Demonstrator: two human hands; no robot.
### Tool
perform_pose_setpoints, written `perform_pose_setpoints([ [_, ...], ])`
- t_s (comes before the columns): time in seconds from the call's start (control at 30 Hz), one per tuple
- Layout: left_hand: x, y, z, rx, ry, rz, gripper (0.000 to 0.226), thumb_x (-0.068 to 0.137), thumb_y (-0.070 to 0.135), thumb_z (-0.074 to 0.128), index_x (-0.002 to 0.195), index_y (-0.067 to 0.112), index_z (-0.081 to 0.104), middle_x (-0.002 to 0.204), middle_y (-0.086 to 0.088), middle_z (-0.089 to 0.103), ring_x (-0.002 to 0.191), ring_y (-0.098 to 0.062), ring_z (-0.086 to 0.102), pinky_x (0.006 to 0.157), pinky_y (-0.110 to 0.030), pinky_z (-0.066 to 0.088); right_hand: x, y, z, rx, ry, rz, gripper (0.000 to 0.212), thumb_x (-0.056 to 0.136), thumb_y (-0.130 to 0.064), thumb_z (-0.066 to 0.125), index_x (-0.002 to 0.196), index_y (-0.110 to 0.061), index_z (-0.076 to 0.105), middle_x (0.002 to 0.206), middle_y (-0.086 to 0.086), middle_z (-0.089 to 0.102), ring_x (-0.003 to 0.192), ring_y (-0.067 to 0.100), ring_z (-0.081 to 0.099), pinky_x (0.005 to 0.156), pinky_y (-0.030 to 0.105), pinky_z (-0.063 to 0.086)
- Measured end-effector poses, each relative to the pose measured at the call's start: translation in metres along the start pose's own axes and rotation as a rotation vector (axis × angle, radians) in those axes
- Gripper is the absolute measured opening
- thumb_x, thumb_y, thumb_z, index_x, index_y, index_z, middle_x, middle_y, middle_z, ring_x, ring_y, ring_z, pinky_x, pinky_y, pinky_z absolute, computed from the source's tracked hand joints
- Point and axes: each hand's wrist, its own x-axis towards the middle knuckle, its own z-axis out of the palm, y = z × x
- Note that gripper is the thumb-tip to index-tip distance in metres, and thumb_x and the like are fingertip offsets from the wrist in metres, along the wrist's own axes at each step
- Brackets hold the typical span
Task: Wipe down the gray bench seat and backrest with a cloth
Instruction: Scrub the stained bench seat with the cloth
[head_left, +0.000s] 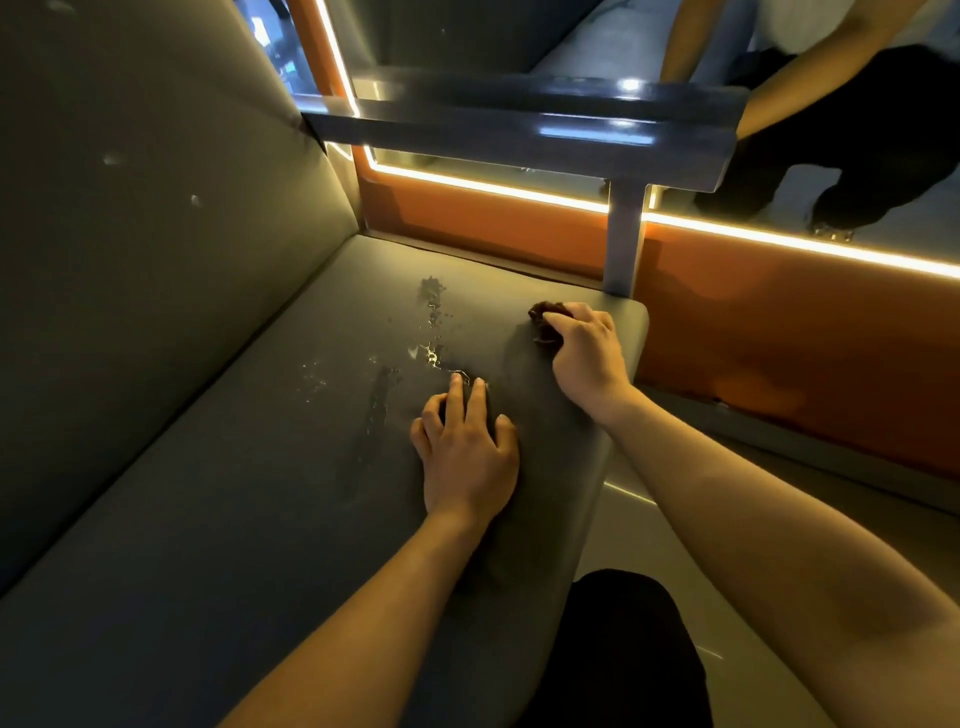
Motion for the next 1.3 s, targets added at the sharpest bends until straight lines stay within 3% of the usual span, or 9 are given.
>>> perform_pose_setpoints([
  [0.07, 0.0, 0.0, 0.001, 0.0, 0.005, -0.007, 0.057, 0.105, 0.045, 0.033, 0.159, 0.028, 0.027, 0.169, 0.003, 0.014, 0.149, -0.022, 0.009, 0.122, -0.048, 0.006, -0.007, -0.015, 0.008, 0.029, 0.013, 0.026, 0.045, 0.099, 0.002, 0.047, 0.139, -0.014, 0.061, 0.148, 0.008, 0.051, 0.134, 0.033, 0.04, 0.115, 0.038, 0.033],
  [0.23, -0.001, -0.001, 0.003, 0.0, 0.048, -0.012, 0.056, 0.106, 0.042, 0.032, 0.158, 0.023, 0.028, 0.167, 0.001, 0.021, 0.148, -0.022, 0.014, 0.122, -0.046, 0.009, -0.051, -0.042, 0.024, 0.175, -0.109, -0.217, 0.037, 0.1, -0.012, 0.051, 0.127, -0.026, 0.071, 0.138, -0.003, 0.06, 0.125, 0.023, 0.047, 0.104, 0.027, 0.034],
  [0.4, -0.001, 0.0, 0.0, -0.013, 0.007, -0.008, 0.057, 0.105, 0.045, 0.033, 0.158, 0.025, 0.028, 0.168, 0.002, 0.017, 0.15, -0.021, 0.009, 0.122, -0.046, 0.005, -0.03, -0.015, 0.012, -0.017, -0.117, -0.38, 0.045, 0.096, 0.0, 0.054, 0.135, -0.021, 0.065, 0.139, 0.004, 0.055, 0.124, 0.031, 0.042, 0.106, 0.037, 0.035],
  [0.63, -0.003, 0.003, -0.003, -0.025, -0.001, 0.001, 0.054, 0.104, 0.046, 0.036, 0.157, 0.033, 0.03, 0.17, 0.003, 0.006, 0.151, -0.021, 0.004, 0.122, -0.048, 0.003, -0.006, 0.031, -0.009, -0.065, 0.091, 0.136, 0.053, 0.098, 0.0, 0.046, 0.148, -0.015, 0.052, 0.145, 0.015, 0.044, 0.132, 0.042, 0.035, 0.117, 0.045, 0.03],
  [0.8, -0.003, 0.003, -0.004, -0.002, -0.006, 0.005, 0.055, 0.104, 0.045, 0.037, 0.157, 0.033, 0.028, 0.17, 0.0, 0.006, 0.151, -0.025, 0.005, 0.122, -0.051, 0.004, -0.064, -0.001, 0.006, 0.173, 0.008, -0.116, 0.038, 0.096, -0.008, 0.056, 0.123, -0.026, 0.074, 0.126, 0.003, 0.061, 0.116, 0.026, 0.047, 0.097, 0.028, 0.036],
  [0.97, -0.005, 0.005, -0.007, 0.151, 0.019, 0.104, 0.049, 0.107, 0.042, 0.034, 0.155, 0.032, 0.031, 0.169, -0.004, 0.013, 0.15, -0.033, 0.013, 0.119, -0.054, 0.016, -0.088, 0.012, 0.007, 0.074, -0.024, -0.315, 0.039, 0.098, -0.013, 0.055, 0.131, -0.03, 0.067, 0.13, -0.001, 0.055, 0.119, 0.026, 0.041, 0.104, 0.04, 0.036],
  [1.1, -0.001, 0.027, -0.008, 0.216, 0.034, 0.267, 0.046, 0.106, 0.024, 0.045, 0.152, 0.028, 0.043, 0.165, -0.006, 0.025, 0.146, -0.035, 0.025, 0.116, -0.052, 0.024, -0.051, 0.047, -0.004, 0.043, 0.061, -0.192, 0.047, 0.097, -0.007, 0.05, 0.138, -0.026, 0.063, 0.131, 0.005, 0.053, 0.12, 0.033, 0.041, 0.101, 0.046, 0.037],
  [1.2, -0.002, 0.053, 0.001, 0.162, -0.104, 0.326, 0.048, 0.106, 0.035, 0.044, 0.154, 0.029, 0.038, 0.168, -0.003, 0.016, 0.148, -0.03, 0.015, 0.119, -0.049, 0.018, -0.028, 0.057, -0.007, 0.084, 0.096, -0.014, 0.051, 0.098, -0.005, 0.046, 0.142, -0.027, 0.059, 0.134, 0.007, 0.051, 0.122, 0.036, 0.039, 0.102, 0.046, 0.038],
  [1.3, 0.001, 0.065, 0.014, 0.109, -0.163, 0.265, 0.047, 0.106, 0.037, 0.041, 0.152, 0.032, 0.038, 0.167, -0.003, 0.017, 0.146, -0.03, 0.014, 0.118, -0.05, 0.017, -0.037, 0.05, -0.005, 0.208, 0.174, 0.137, 0.049, 0.098, -0.003, 0.046, 0.137, -0.027, 0.063, 0.129, 0.007, 0.054, 0.118, 0.034, 0.043, 0.099, 0.042, 0.041],
])
